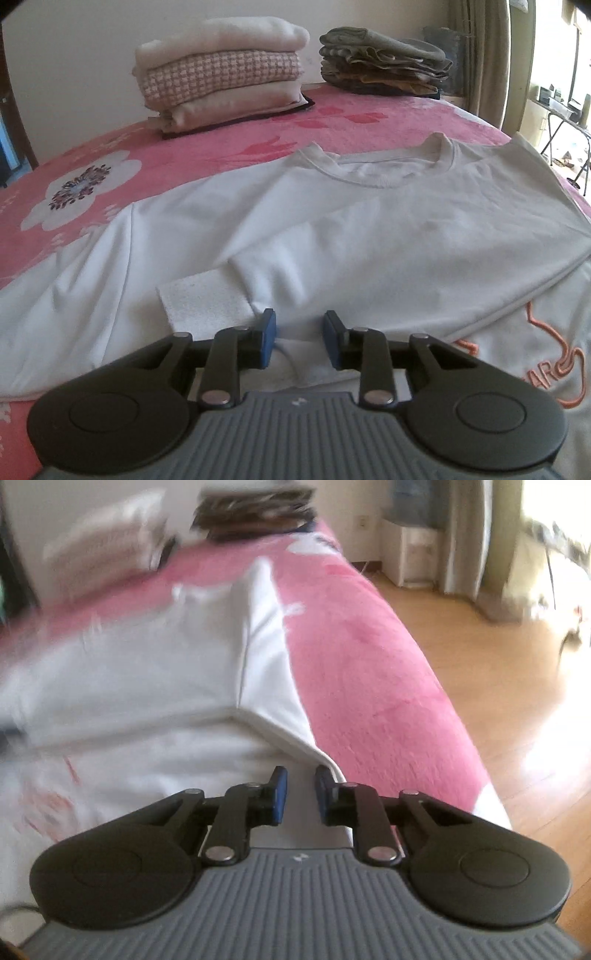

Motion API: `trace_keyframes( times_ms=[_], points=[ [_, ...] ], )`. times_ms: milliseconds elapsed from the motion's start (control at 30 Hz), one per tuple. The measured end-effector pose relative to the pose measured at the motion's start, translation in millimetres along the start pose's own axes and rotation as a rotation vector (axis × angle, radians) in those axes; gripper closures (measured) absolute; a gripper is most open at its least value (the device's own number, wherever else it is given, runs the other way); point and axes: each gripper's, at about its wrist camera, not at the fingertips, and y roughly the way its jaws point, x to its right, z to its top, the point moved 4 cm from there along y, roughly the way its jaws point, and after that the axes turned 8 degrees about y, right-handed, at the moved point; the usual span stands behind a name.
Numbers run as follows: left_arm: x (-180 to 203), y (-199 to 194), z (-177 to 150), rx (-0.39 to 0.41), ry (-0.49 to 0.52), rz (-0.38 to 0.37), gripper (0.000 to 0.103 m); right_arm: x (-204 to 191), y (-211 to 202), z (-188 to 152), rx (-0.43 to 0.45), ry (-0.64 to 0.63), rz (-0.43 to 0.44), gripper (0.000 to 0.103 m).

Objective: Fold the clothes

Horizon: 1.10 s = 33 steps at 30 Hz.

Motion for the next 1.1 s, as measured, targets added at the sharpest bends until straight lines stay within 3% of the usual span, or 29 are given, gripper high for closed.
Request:
trace_keyframes(
  times_ms=[300,500,533,567,733,800,933,1100],
  points=[
    [-10.7,-5.0,-6.1,-0.012,-0.008,0.079,0.078,-13.2,-29.5,15.1,0.116,0.005,0.142,0.084],
    [-17.6,-3.3,-7.3,-0.018,-0.036,0.09,0.078,-27.8,-11.9,15.4,0.043,-0.021,0.178,0.084],
    [-17.6,-3.3,-7.3,-0.018,-0.037,0.092,0.078,-30.5,-4.4,12.3,0.012,-0.033,0.179,0.081],
    [-17.5,-3.6,-7.3,-0.019,-0.037,0.093,0.078,-32.1,9.8,3.5,-0.105,-0.061,0.168,0.079],
    [-19.6,-3.5,-8.4,-0.015,-0.042,0.08,0.078,-28.2,-22.4,-27.9,-0.273,-0.159,0.129,0.079],
    [-18.9,-2.5,-8.3,-0.014,-0.048,0.083,0.077,-28.3,-31.7,-27.0,-0.295,-0.16,0.104,0.079],
    [-17.2,-2.7,-7.8,-0.014,-0.051,0.09,0.077,-51.7,-29.5,-9.2,-0.187,-0.194,0.179,0.079],
    [-28.7,-9.6,-11.1,-0.011,-0.07,0.047,0.067,-29.4,-61.7,-44.9,-0.262,-0.202,0.145,0.078]
  ],
)
